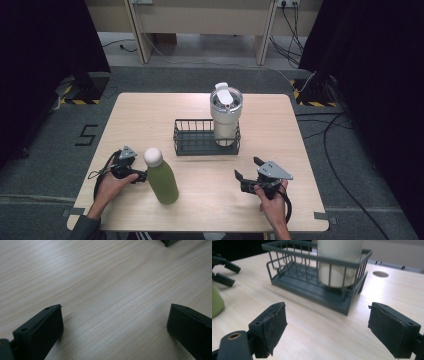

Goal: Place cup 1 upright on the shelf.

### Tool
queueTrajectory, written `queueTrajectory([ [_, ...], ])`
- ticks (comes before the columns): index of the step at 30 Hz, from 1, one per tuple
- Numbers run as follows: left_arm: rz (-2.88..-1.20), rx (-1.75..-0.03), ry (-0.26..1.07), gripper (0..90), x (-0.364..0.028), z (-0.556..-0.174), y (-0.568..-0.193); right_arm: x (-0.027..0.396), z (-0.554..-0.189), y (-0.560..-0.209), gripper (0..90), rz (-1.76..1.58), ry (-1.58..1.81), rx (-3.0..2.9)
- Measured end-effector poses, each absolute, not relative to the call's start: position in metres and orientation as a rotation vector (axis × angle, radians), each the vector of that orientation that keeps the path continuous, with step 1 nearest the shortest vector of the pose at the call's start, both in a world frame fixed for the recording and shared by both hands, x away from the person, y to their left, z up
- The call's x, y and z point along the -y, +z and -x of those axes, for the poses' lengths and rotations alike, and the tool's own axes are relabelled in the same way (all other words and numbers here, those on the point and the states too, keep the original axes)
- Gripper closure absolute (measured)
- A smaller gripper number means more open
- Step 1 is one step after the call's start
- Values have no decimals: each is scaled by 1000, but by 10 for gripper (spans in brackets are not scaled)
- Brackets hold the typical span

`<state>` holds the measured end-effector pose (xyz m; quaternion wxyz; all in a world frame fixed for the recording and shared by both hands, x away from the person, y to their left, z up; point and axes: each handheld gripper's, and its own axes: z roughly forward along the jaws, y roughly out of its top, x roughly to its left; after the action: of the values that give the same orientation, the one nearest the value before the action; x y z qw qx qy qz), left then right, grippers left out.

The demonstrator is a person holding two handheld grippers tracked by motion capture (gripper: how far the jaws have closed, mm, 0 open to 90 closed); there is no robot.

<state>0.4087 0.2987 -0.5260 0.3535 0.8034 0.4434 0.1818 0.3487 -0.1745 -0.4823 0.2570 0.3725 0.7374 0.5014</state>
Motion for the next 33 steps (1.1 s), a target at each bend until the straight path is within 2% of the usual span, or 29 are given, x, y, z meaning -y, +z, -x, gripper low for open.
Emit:
queueTrajectory([
  [33, -2080, -1145, 468, 0, -299, -409, -526, 187, -331, -514, 153, -1126, 1151, -2215],
])
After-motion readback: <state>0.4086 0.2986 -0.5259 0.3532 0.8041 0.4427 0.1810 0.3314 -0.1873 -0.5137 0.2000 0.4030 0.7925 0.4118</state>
